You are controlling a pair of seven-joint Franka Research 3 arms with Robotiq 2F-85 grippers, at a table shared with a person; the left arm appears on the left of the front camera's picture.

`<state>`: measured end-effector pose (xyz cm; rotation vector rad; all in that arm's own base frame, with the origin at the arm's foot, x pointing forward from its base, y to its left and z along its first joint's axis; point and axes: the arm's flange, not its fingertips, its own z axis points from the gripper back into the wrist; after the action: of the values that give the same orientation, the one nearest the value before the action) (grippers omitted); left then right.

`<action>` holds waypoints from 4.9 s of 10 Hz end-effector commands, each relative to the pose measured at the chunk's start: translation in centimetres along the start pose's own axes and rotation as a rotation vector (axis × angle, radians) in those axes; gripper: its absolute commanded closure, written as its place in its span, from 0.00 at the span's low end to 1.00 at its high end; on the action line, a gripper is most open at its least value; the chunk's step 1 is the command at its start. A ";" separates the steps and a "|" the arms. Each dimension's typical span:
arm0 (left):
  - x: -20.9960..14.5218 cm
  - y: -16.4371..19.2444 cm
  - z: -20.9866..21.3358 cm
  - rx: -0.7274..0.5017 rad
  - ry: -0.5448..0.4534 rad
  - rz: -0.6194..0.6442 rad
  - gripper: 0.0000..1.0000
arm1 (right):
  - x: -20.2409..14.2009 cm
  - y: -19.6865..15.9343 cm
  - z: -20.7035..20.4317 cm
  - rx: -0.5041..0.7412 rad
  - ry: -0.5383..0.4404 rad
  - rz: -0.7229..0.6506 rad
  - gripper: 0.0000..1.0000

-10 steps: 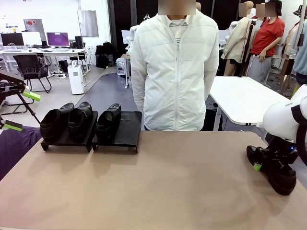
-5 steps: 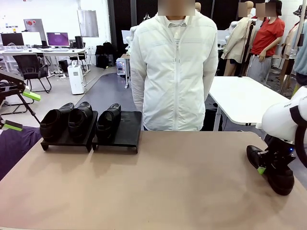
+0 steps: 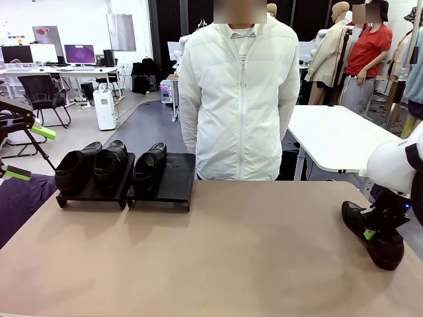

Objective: Organize the shoes by placing them on the stand.
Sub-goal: Pick up one Shoe and place it in the middle of the table.

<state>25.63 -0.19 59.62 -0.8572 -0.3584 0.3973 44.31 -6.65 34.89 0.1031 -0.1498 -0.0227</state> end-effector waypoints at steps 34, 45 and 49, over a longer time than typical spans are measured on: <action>0.1 0.0 0.1 -0.020 0.005 -0.015 0.00 | -6.1 39.3 -1.2 0.313 0.051 0.159 0.00; 0.1 0.0 0.1 -0.020 0.005 -0.015 0.00 | -12.8 10.8 23.6 0.703 0.082 0.136 0.00; 0.1 0.0 0.1 -0.020 0.005 -0.015 0.00 | -16.6 -2.6 20.3 1.036 -0.099 -0.126 0.00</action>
<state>25.61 -0.18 59.69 -0.8557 -0.3588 0.3984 23.60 -11.56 53.80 1.1109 -0.1944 -0.0391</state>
